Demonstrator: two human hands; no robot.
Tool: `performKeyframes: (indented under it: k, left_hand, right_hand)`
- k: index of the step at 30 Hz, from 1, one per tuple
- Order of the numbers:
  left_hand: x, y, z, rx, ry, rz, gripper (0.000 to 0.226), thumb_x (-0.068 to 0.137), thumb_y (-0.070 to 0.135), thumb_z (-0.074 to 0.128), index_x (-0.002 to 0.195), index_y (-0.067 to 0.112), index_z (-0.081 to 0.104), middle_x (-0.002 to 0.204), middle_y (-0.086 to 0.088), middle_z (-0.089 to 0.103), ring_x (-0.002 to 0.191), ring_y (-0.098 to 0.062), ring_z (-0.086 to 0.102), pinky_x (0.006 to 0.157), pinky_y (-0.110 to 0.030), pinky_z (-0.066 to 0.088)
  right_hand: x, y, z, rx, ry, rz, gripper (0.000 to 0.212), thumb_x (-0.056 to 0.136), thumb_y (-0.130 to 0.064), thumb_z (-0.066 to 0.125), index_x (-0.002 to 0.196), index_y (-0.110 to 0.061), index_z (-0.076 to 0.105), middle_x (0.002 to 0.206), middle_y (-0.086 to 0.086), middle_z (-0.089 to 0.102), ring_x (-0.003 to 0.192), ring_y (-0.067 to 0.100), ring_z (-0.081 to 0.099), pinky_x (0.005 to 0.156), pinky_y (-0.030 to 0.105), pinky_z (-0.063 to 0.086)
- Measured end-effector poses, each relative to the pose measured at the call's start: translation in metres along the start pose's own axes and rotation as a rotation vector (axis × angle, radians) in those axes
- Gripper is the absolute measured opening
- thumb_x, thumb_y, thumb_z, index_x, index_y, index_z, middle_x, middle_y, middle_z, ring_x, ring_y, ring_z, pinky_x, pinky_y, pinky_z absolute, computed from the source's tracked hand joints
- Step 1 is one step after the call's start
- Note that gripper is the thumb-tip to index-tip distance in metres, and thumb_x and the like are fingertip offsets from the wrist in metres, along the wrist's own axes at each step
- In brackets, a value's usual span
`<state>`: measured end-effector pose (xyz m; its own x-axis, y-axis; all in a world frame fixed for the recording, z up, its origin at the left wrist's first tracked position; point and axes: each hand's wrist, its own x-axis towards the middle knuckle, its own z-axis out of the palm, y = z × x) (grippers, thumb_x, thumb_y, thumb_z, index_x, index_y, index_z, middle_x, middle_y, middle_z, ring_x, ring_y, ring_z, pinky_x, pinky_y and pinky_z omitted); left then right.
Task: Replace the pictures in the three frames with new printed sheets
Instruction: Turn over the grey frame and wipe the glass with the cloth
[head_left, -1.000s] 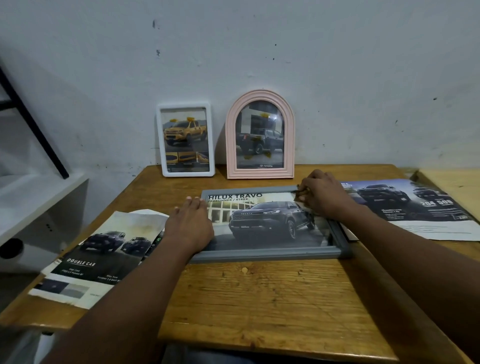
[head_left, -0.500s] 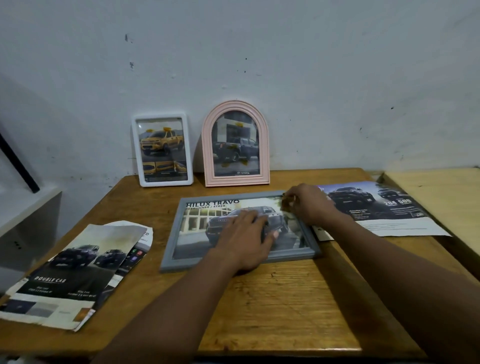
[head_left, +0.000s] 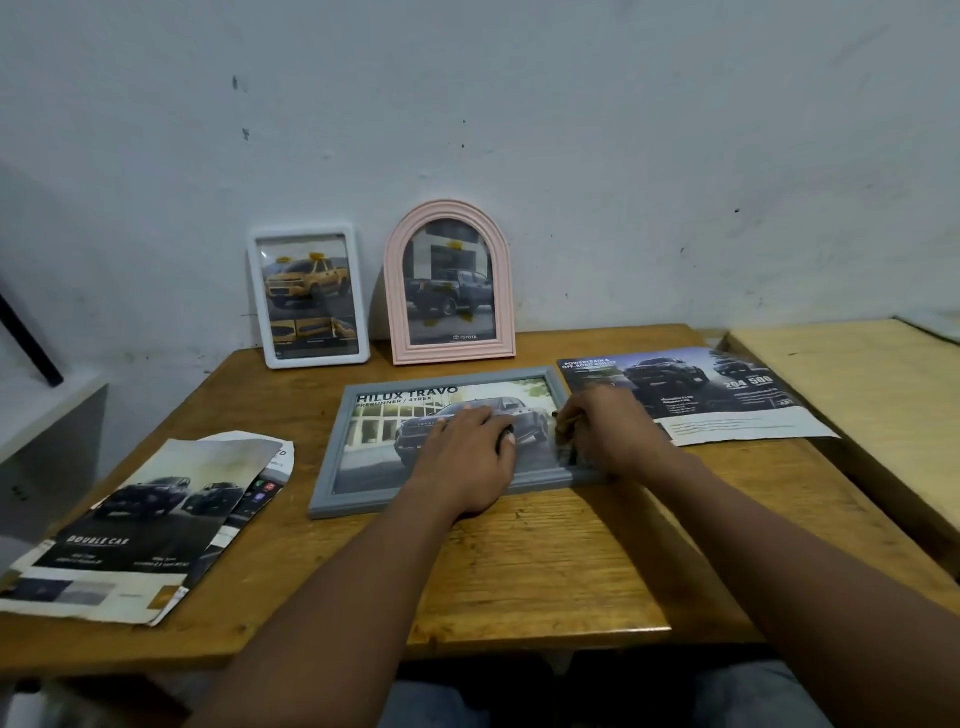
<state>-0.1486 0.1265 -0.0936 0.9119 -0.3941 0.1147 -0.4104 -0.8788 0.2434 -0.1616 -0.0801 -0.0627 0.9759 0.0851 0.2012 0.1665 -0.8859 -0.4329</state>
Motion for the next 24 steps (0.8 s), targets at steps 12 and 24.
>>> performKeyframes:
  k: [12, 24]
  left_hand:
    - [-0.007, 0.004, -0.011, 0.007, 0.076, -0.014, 0.053, 0.105, 0.047, 0.036, 0.153, 0.023, 0.038, 0.156, -0.002, 0.041, 0.143, -0.023, 0.034, 0.119, -0.043, 0.029]
    - [-0.025, -0.064, -0.048, 0.085, 0.125, -0.481, 0.059, 0.099, 0.053, 0.044, 0.149, 0.023, 0.041, 0.149, -0.014, 0.045, 0.132, -0.033, 0.045, 0.104, -0.050, 0.045]
  right_hand:
    - [-0.041, 0.034, -0.095, -0.187, -0.220, 0.205, 0.014, 0.092, -0.017, 0.061, 0.090, -0.019, 0.074, 0.084, 0.001, 0.075, 0.076, 0.016, 0.070, 0.070, 0.032, 0.058]
    - [-0.022, -0.027, -0.064, -0.158, -0.160, 0.229, 0.030, 0.091, -0.027, 0.058, 0.113, -0.008, 0.064, 0.113, 0.013, 0.068, 0.103, 0.028, 0.062, 0.085, 0.037, 0.052]
